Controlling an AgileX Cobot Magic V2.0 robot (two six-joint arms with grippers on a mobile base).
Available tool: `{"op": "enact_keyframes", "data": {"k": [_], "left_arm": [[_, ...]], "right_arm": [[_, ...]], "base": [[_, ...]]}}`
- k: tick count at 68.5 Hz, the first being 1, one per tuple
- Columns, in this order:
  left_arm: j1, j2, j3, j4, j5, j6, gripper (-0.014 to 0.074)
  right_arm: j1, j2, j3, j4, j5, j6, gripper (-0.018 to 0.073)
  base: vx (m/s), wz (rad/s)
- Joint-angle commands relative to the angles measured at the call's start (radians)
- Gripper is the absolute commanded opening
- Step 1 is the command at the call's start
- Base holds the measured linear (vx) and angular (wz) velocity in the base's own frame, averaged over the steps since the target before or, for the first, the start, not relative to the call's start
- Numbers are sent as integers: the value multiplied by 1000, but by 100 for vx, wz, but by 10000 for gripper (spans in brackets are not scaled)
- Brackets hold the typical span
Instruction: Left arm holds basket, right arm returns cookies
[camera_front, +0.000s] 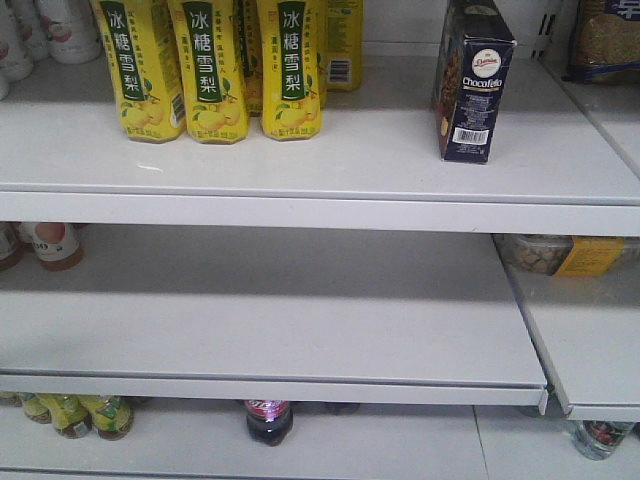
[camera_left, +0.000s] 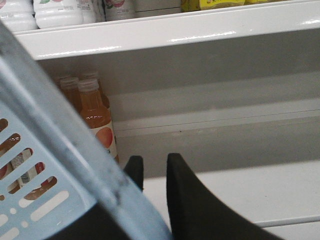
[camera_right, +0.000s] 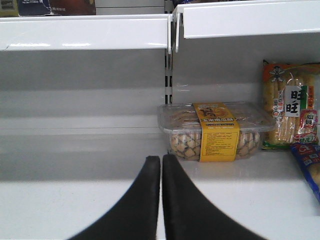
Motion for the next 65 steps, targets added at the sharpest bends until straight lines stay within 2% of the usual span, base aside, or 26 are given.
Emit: {"op": "enact_keyframes", "data": {"k": [1, 65], "left_arm": [[-1, -8, -24, 14, -99, 13, -6], [-1, -8, -24, 14, -99, 13, -6]], "right_arm": [[-6, -12, 3, 0, -70, -11, -6], [-6, -12, 3, 0, -70, -11, -6]], "base": [[0, 0], [0, 0]]}}
